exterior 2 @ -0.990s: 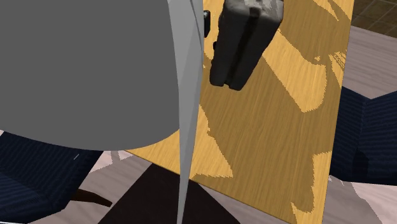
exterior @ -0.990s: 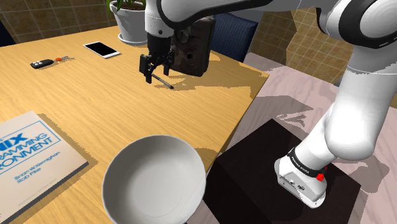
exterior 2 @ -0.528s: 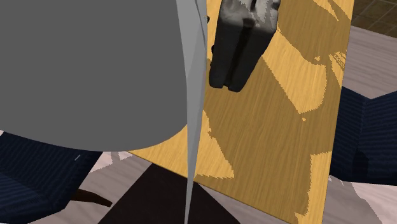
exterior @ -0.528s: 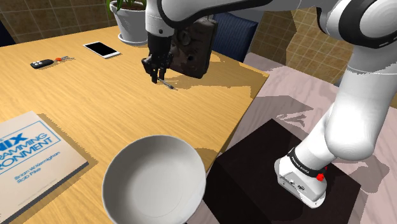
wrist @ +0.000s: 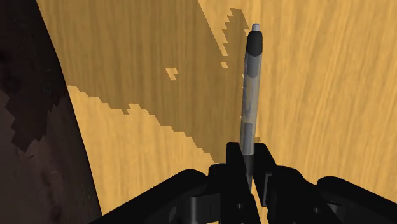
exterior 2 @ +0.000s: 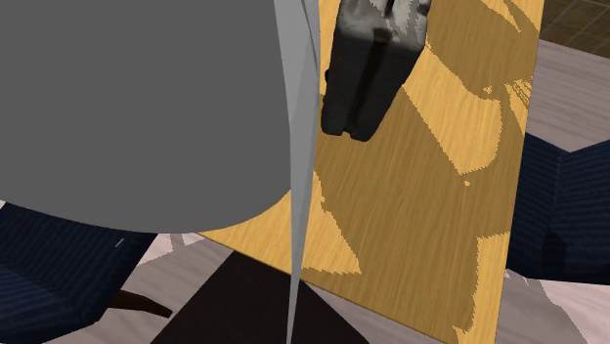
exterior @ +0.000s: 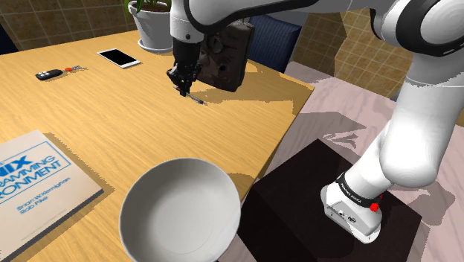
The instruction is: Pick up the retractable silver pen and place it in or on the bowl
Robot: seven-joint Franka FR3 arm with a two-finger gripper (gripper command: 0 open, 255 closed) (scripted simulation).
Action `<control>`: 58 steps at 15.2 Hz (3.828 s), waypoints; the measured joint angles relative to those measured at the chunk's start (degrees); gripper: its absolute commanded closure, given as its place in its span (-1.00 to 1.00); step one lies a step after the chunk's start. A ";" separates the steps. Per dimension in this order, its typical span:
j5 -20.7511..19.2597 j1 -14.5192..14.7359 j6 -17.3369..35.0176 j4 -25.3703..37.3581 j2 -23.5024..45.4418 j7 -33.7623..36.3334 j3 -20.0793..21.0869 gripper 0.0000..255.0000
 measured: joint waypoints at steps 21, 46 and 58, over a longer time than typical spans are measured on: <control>0.13 0.94 -15.34 15.21 0.04 0.54 0.51 1.00; 3.84 10.24 -15.05 1.84 -14.81 18.09 8.14 1.00; 2.67 18.84 -13.84 0.79 -15.29 33.98 15.39 1.00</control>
